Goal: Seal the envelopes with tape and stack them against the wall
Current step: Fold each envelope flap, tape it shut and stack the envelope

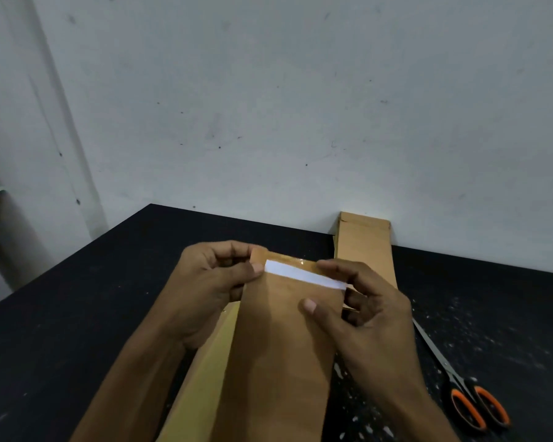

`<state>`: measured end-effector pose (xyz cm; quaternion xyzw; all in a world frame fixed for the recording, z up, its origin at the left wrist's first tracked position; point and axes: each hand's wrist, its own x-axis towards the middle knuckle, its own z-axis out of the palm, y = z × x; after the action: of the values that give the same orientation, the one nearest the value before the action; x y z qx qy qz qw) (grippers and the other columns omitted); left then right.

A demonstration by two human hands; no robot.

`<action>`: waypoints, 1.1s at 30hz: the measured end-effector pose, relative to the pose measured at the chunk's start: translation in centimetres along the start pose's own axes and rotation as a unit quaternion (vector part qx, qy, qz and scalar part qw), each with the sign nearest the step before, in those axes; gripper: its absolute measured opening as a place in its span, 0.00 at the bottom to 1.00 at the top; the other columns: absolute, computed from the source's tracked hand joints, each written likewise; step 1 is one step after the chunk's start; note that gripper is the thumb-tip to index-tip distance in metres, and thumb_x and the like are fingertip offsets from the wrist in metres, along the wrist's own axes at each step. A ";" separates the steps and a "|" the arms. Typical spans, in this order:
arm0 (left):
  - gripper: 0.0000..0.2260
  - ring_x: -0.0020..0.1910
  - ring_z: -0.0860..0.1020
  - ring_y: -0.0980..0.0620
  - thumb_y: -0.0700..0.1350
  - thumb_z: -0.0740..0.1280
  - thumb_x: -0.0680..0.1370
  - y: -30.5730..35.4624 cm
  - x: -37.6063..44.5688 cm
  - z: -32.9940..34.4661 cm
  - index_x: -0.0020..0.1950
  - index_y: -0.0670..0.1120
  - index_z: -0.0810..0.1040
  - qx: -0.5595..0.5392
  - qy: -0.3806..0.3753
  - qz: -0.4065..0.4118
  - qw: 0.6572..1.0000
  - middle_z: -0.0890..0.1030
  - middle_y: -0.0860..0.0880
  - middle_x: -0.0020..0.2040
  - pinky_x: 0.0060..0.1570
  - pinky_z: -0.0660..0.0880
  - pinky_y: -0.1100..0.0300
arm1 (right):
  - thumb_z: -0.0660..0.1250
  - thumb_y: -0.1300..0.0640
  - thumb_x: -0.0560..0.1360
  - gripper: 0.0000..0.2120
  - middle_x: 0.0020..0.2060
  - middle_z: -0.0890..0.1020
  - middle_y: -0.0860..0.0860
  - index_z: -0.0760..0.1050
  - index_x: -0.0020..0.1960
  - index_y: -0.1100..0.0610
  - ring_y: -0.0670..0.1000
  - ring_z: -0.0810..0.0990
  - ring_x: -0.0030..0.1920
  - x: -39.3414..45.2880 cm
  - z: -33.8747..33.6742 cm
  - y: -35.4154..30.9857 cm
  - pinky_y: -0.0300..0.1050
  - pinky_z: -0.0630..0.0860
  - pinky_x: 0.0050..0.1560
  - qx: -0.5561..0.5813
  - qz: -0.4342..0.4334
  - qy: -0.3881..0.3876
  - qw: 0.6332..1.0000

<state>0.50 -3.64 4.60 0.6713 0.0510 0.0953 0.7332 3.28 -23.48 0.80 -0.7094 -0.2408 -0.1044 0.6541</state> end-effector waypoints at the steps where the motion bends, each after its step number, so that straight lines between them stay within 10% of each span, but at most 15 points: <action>1: 0.07 0.42 0.85 0.50 0.33 0.66 0.76 0.2 -0.1 0.4 0.48 0.40 0.83 -0.014 0.000 0.006 1.000 0.86 0.45 0.44 0.37 0.80 0.62 | 0.78 0.64 0.68 0.19 0.50 0.83 0.34 0.82 0.54 0.47 0.39 0.82 0.53 0.0 -0.1 -0.3 0.40 0.82 0.48 -0.007 -0.006 -0.001 1.000; 9: 0.09 0.30 0.79 0.58 0.35 0.63 0.78 1.1 -0.8 2.3 0.42 0.42 0.81 -0.051 -0.004 0.012 0.999 0.82 0.49 0.34 0.29 0.76 0.65 | 0.79 0.63 0.67 0.20 0.52 0.83 0.35 0.82 0.55 0.45 0.39 0.81 0.54 0.0 -0.6 -1.1 0.37 0.81 0.48 -0.021 -0.020 0.006 1.000; 27: 0.06 0.38 0.80 0.53 0.36 0.64 0.79 0.3 -0.7 3.8 0.49 0.36 0.81 -0.026 -0.066 0.008 0.997 0.82 0.44 0.41 0.35 0.77 0.63 | 0.82 0.63 0.62 0.11 0.43 0.85 0.44 0.84 0.41 0.55 0.41 0.81 0.46 0.2 -2.5 -2.1 0.31 0.77 0.42 -0.021 0.096 -0.075 0.992; 33: 0.07 0.35 0.78 0.55 0.36 0.63 0.79 -0.6 -0.8 4.7 0.48 0.39 0.81 -0.081 -0.049 -0.013 0.995 0.81 0.46 0.39 0.33 0.77 0.64 | 0.75 0.69 0.68 0.23 0.46 0.87 0.48 0.78 0.57 0.50 0.52 0.86 0.45 -1.4 -4.3 -2.7 0.44 0.84 0.44 0.059 0.132 0.008 0.989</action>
<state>0.75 -8.42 4.36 0.6126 0.0154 0.0565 0.7882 1.51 -27.89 3.09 -0.6940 -0.1454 -0.0087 0.7051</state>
